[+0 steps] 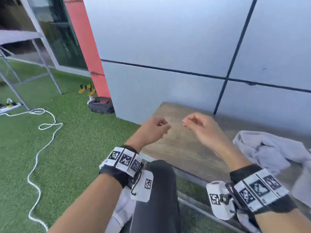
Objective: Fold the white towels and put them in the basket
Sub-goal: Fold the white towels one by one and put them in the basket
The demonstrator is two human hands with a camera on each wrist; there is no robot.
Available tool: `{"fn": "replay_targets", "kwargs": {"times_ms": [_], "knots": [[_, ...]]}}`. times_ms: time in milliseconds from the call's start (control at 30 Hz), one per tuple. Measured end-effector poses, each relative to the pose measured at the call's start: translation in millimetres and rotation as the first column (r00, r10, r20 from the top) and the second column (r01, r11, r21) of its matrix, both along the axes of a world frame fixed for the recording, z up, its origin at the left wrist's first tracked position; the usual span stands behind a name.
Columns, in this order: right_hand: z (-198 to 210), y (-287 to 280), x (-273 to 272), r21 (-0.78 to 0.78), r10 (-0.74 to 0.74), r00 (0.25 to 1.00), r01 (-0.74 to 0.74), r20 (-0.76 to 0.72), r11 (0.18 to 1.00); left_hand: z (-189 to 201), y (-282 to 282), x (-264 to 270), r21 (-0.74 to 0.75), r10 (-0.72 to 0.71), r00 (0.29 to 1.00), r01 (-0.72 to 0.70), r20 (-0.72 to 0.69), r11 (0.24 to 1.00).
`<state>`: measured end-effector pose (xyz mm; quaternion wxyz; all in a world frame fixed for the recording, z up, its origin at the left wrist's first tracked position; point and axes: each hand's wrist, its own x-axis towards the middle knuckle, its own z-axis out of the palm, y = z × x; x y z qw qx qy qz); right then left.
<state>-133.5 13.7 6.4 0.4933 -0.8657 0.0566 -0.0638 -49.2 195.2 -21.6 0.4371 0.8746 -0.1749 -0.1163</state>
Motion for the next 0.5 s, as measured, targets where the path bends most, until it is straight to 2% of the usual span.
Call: {"fn": "replay_targets", "kwargs": {"times_ms": [200,333,500], "knots": [[-31.1,-107.1,-59.1,0.049,-0.21,0.976,0.213,-0.056,0.976,-4.2,-123.9,-20.3,0.169,-0.271,0.962,0.271,-0.021,0.948],[-64.3,-165.5,-92.0,0.001,-0.318,0.93,0.324,-0.184,0.946,-28.2,-192.7,-45.6,0.317,-0.425,0.904,0.419,-0.055,0.851],[-102.0,-208.0,-118.7,-0.069,-0.395,0.867,0.393,-0.305,0.917,-73.6,-251.4,-60.4,0.377,-0.524,0.832,0.552,-0.183,0.744]]}}
